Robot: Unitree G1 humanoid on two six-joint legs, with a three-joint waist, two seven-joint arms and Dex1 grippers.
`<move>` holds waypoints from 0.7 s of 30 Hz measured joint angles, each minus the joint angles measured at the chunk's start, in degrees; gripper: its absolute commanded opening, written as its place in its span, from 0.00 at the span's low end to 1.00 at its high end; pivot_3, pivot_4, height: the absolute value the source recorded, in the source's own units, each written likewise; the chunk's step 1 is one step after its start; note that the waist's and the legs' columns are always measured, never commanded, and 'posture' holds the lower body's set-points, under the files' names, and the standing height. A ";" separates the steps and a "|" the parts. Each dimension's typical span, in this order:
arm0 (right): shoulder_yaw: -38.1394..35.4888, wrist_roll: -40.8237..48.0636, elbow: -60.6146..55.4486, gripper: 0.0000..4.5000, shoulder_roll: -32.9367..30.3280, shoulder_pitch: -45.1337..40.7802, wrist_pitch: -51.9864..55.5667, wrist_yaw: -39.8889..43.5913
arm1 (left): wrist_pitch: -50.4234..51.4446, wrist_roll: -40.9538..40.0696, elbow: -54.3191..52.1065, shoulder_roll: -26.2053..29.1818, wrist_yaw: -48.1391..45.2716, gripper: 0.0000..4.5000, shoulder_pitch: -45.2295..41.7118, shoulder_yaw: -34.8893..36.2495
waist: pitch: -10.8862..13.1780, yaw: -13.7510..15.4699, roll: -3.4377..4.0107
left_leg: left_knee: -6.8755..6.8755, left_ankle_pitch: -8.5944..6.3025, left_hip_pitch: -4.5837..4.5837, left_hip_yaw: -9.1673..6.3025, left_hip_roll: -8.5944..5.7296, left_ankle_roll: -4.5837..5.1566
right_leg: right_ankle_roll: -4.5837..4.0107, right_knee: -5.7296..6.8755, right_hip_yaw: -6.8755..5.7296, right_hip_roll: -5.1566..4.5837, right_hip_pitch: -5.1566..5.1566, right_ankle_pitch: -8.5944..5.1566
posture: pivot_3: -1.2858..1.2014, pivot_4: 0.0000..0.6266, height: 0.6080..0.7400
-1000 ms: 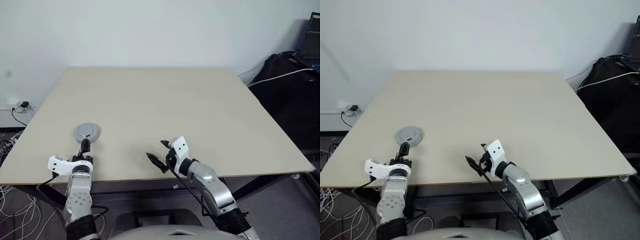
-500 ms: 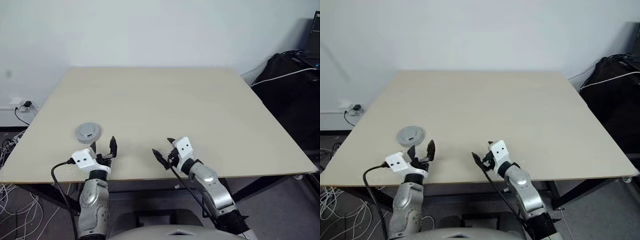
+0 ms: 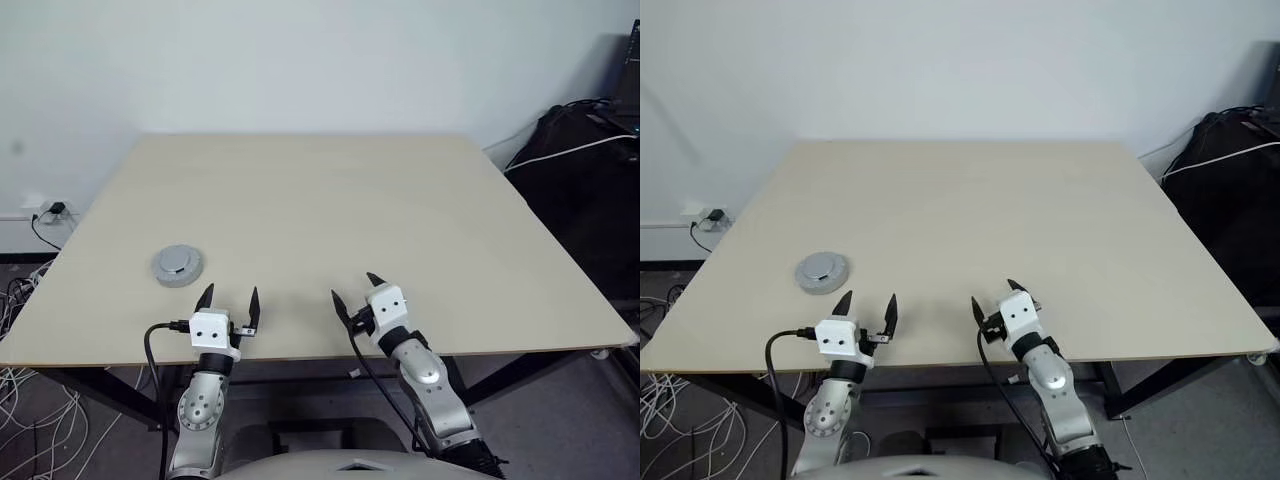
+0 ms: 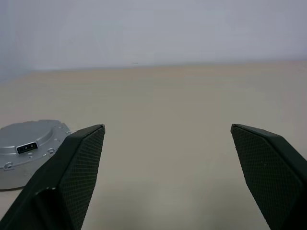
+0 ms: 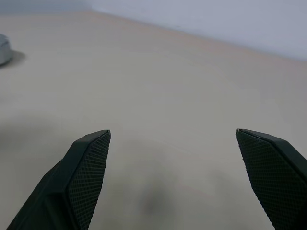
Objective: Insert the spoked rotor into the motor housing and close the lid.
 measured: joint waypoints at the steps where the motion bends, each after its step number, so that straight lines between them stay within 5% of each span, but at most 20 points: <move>1: -0.62 0.02 0.00 1.00 0.27 0.59 -0.04 -0.73 | 0.01 0.16 -0.04 -0.10 0.34 0.99 0.33 -0.01 | 0.00 0.01 0.00 | 0.00 0.00 0.00 0.00 0.01 0.00 | 0.00 0.00 0.00 0.00 -0.02 0.00 | 0.52 0.00 1.00; 21: -3.13 -0.24 -0.08 1.00 2.48 4.59 -2.20 -4.19 | 0.00 0.00 -2.77 -0.07 1.75 0.99 3.95 -0.57 | 0.09 0.08 0.16 | 0.00 -0.06 -0.04 0.08 0.04 0.10 | 0.00 0.01 -0.02 -0.15 -0.14 -0.01 | 0.52 0.00 1.00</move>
